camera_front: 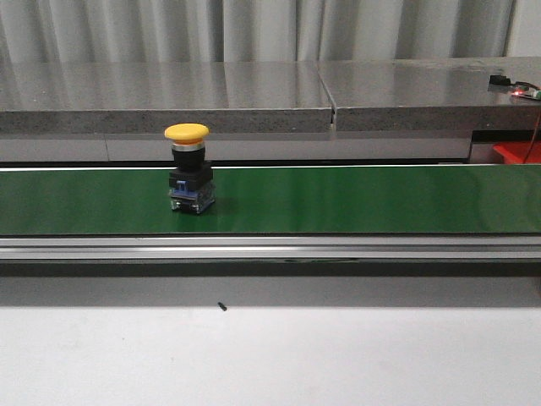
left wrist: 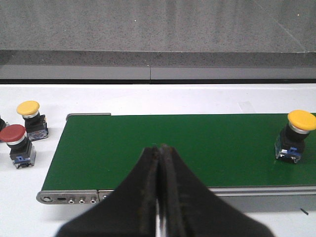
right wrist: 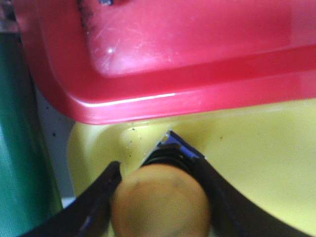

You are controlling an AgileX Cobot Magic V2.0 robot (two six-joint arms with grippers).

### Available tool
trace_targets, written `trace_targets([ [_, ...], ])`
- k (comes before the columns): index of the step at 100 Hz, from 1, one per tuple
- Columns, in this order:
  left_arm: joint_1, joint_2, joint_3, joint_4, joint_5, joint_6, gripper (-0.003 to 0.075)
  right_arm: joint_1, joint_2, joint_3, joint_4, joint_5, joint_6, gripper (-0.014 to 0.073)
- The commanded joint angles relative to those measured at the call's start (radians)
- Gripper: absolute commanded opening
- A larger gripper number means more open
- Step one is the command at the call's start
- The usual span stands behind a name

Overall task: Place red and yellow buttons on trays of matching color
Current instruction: 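Carry the yellow button with the right gripper into the yellow tray and release, then lower the right gripper onto the second yellow button on the belt and grasp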

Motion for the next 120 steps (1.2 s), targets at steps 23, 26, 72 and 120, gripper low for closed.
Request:
trace_targets([
  [23,-0.005,0.009,-0.027,-0.017,-0.072,0.0,-0.002,-0.008,-0.045,-0.031,0.02,-0.009,0.0,0.0462],
  [26,-0.005,0.009,-0.027,-0.017,-0.072,0.0,-0.002,-0.008,-0.048,-0.031,0.02,-0.007,0.0,0.049],
  [72,-0.005,0.009,-0.027,-0.017,-0.072,0.0,-0.002,0.0,-0.204,-0.031,0.042,-0.009,0.004,0.0562],
  [120,-0.005,0.009,-0.027,-0.017,-0.072,0.0,-0.002,0.381,-0.421,-0.031,0.036,0.034,0.004,0.0562],
])
